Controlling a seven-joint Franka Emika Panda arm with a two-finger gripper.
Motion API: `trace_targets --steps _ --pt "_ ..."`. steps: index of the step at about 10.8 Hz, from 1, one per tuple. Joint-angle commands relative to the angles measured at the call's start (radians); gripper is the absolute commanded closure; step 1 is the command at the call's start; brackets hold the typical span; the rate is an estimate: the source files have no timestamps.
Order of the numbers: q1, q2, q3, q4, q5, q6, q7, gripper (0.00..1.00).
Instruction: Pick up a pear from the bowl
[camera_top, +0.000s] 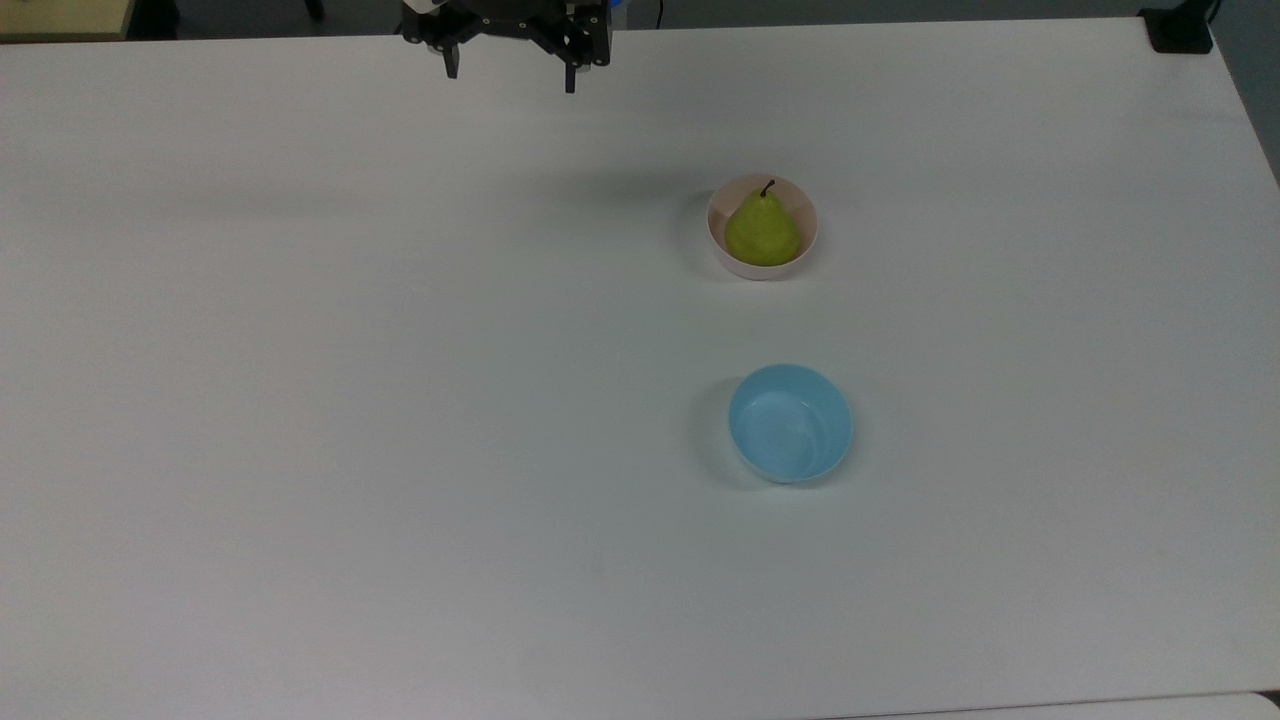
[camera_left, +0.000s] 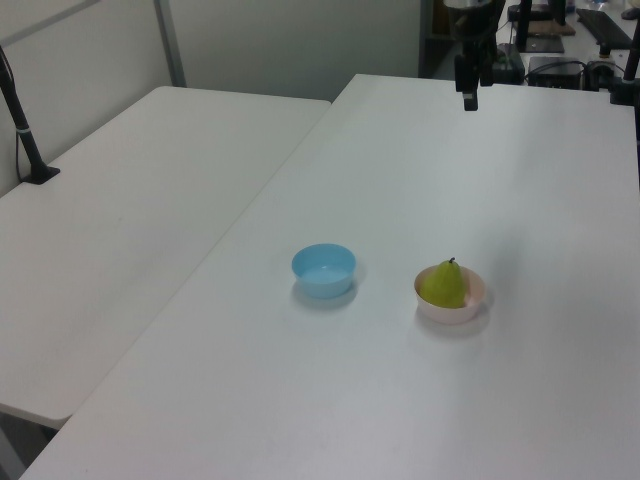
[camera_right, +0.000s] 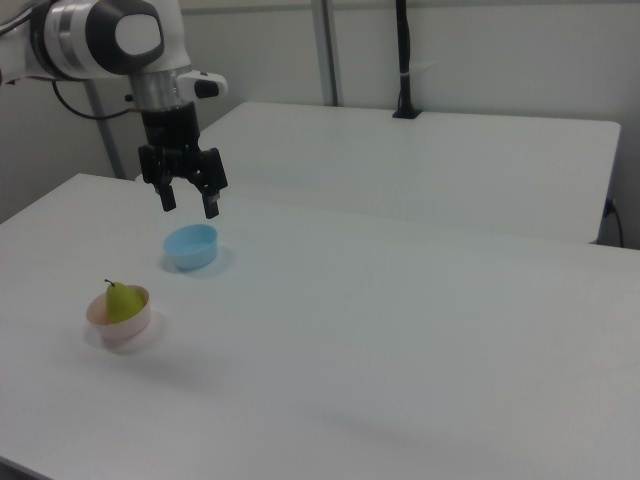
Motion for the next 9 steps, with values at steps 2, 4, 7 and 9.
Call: trace_targets --steps 2,4,7,9 --pt "0.058 0.028 0.02 -0.003 0.028 -0.018 -0.011 0.0" --pt "0.129 0.066 0.02 -0.003 0.06 -0.014 -0.011 0.0" --pt "0.242 0.143 0.019 -0.028 0.074 0.06 -0.001 0.0" --pt "0.29 0.209 0.019 -0.028 0.073 0.078 0.004 0.0"
